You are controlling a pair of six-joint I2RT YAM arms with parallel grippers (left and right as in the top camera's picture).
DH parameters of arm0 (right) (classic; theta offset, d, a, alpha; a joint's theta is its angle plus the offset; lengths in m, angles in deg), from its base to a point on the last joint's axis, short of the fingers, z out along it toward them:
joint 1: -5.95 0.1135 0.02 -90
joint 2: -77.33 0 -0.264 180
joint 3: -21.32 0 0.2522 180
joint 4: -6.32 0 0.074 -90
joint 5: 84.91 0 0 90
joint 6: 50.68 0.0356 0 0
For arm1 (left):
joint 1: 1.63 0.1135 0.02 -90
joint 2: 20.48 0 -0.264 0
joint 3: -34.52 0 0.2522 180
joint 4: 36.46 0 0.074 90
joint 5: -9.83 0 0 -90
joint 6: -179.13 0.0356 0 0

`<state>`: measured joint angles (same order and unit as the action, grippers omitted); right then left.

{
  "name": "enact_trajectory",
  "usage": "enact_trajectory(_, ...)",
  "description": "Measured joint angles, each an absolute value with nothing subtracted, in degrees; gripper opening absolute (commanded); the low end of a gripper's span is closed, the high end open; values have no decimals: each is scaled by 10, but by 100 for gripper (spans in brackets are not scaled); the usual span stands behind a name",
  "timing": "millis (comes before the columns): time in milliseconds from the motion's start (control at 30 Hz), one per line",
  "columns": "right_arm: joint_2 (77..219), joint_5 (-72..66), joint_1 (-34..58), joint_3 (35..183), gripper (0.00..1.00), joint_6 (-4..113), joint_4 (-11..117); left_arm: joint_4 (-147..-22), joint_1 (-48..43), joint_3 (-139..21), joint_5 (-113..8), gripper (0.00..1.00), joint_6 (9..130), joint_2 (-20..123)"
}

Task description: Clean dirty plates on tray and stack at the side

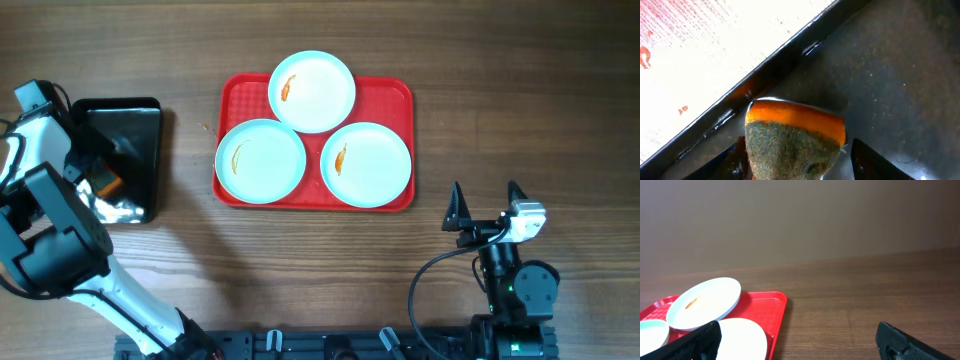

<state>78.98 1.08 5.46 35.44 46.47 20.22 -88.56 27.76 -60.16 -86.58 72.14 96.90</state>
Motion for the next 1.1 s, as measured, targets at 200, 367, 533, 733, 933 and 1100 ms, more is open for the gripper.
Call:
enact_trajectory(200, 790, 11, 55, 354, 100, 465, 202, -861, 278, -569, -865, 45, 730, 969)
enact_trajectory(367, 790, 11, 55, 354, 100, 465, 202, -843, 278, -566, -866, 4, 736, 969)
enact_trajectory(533, 790, 11, 55, 354, 100, 465, 202, -860, 278, -566, -865, 93, 738, 965)
enact_trajectory(733, 790, 11, 55, 354, 100, 465, 202, -959, 278, -564, -818, 34, 736, 954)
enact_trajectory(933, 790, 11, 55, 354, 100, 465, 202, -973, 278, -564, -798, 37, 737, 953)
enact_trajectory(1100, 790, 11, 55, 354, 100, 465, 202, -931, 278, -564, -796, 100, 738, 953)
